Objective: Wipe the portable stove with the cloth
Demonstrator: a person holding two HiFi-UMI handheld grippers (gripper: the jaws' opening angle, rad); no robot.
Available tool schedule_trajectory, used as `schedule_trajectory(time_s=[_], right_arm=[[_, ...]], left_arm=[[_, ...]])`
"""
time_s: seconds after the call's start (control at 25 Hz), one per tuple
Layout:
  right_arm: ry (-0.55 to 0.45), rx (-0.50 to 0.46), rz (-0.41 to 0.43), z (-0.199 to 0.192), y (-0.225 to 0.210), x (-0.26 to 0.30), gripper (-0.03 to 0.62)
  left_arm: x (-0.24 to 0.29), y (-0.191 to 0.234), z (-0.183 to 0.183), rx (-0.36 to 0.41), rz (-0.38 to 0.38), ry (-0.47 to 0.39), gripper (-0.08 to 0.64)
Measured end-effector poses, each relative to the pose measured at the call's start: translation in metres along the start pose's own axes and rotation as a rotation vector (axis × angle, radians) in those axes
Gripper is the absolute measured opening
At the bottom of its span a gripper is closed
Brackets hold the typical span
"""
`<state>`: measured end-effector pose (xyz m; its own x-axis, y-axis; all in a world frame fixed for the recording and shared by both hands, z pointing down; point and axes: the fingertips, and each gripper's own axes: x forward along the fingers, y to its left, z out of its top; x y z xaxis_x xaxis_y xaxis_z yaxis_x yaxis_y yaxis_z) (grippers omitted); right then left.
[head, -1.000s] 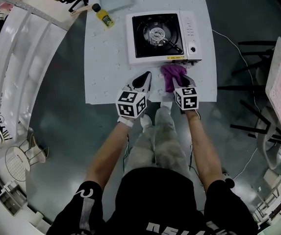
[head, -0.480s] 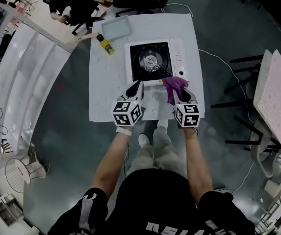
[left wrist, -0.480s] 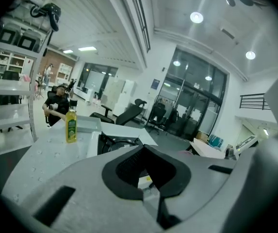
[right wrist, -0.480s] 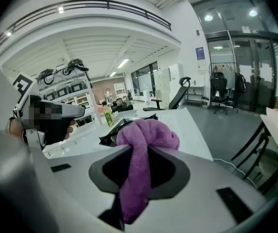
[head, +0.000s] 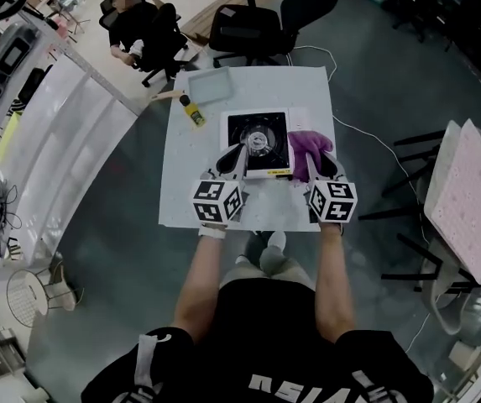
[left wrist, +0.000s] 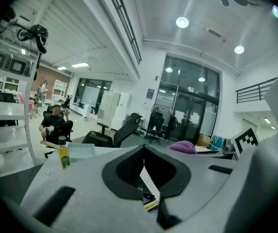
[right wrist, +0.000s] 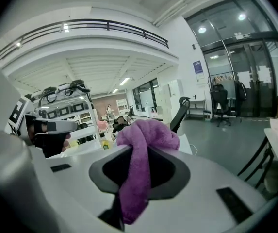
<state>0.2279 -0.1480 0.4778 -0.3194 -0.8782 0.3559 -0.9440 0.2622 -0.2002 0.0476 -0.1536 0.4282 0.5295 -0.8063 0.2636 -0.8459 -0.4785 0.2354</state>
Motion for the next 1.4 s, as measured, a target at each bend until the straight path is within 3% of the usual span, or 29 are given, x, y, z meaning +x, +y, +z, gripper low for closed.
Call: schedule_trajectory(time_s=[0.24,0.52,0.88,1.4], right_arm=[[-0.055,-0.028,0.041,0.037,-0.005,-0.006,0.091],[-0.084,-0.05,0.062,0.056,-0.014,-0.008,0.091],[-0.067,-0.06,0.075,0.047,-0.017,0.009,0.091],[-0.01,-0.088,0.063,0.028,-0.026,0.029,0.091]], left_arm=[[-0.017,-0.004,0.019,-0.029,0.052,-0.051,0.006],[-0.029,-0.007,0.023,-0.015,0.089,-0.051,0.006],[-0.022,-0.005,0.019,0.013,0.082,-0.034,0.006],[-0.009,0.004,0.011,-0.023,0.078,-0.02,0.006]])
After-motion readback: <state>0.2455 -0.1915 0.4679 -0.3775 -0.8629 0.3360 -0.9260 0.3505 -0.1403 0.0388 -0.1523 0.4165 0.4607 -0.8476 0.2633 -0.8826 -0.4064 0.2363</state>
